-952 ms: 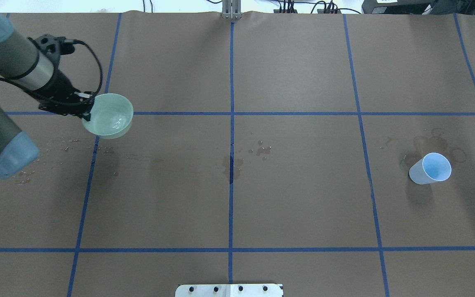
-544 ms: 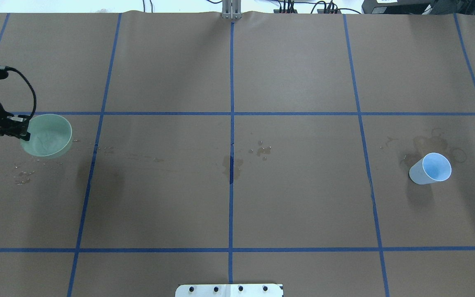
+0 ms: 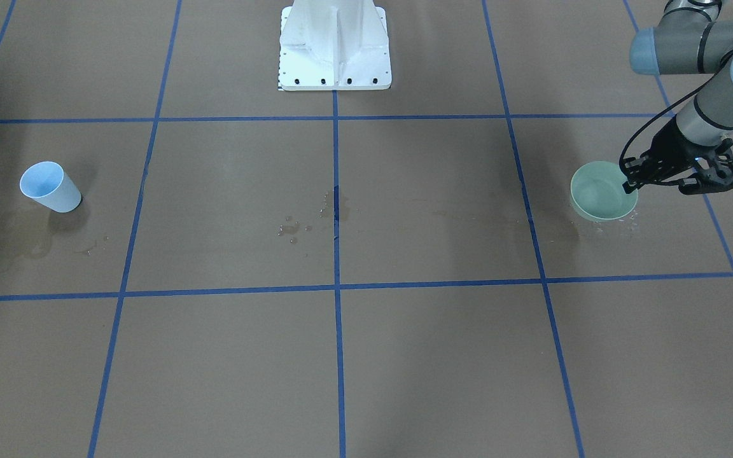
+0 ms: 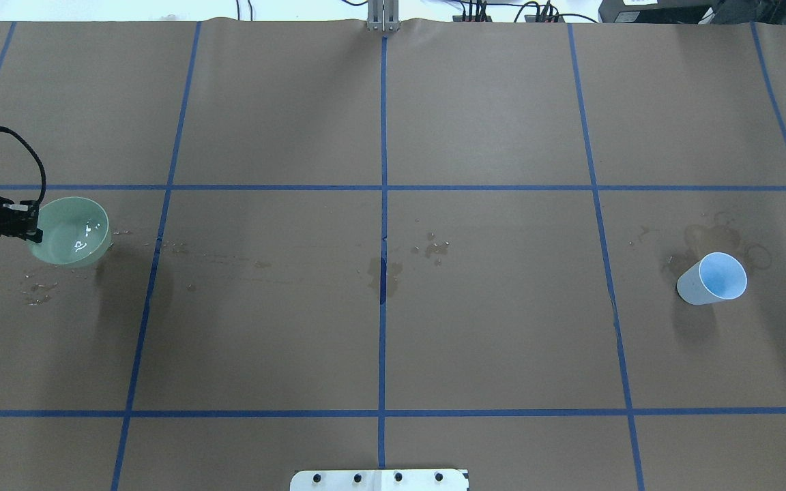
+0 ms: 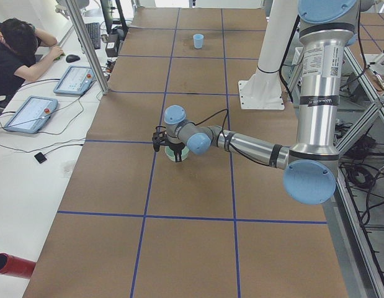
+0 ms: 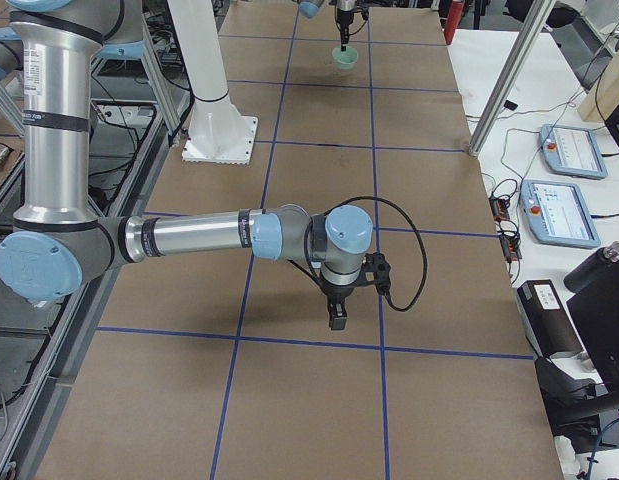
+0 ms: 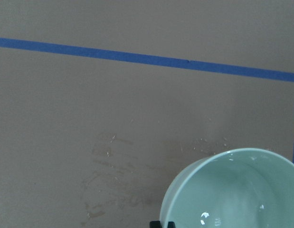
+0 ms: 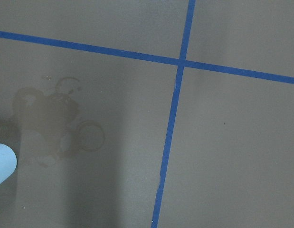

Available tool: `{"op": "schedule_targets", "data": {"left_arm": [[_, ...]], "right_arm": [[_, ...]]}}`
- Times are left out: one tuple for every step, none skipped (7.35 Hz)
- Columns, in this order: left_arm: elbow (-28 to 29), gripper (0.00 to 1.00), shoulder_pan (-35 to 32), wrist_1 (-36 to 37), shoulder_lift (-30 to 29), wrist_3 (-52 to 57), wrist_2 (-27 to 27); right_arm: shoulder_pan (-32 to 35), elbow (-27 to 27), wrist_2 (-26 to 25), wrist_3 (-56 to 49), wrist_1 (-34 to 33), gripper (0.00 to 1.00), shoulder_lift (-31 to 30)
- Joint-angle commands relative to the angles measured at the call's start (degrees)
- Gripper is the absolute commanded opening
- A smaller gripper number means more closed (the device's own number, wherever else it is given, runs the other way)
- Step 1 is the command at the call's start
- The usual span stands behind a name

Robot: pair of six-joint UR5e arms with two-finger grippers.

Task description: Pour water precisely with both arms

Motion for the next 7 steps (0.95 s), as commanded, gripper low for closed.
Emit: {"op": "schedule_targets", "data": {"left_arm": [[4.3,0.0,1.2,-6.2,-1.0,-3.6,0.1],[5.0,0.0,2.3,-5.9,-1.9,-3.6,0.2],[5.2,0.0,3.1,-5.9,-2.1,-3.6,0.4],[5.3,0.0,3.8,-5.8,-2.1,-3.6,0.6],[5.5,0.0,4.0,-5.7,-2.3,-3.5,0.8],[5.6,0.27,4.3,-5.6,-2.7,-3.1,0.8],[5.6,0.93,4.4,-5.5,-2.8,-2.9,0.9]], "right_arm": [[0.0,-0.5,0.0,0.0,0.0,0.99,0.5],[-0.1,-0.5,0.0,-0.1,0.1,0.99,0.6],[-0.1,-0.5,0.0,-0.1,0.1,0.99,0.6],[0.0,-0.5,0.0,-0.1,0.1,0.99,0.8],[0.0,-0.4,0.0,0.0,0.1,0.99,1.1],[0.0,-0.4,-0.1,-0.1,0.1,0.99,1.1],[-0.1,-0.4,-0.4,-0.2,0.2,0.99,1.2]]}}
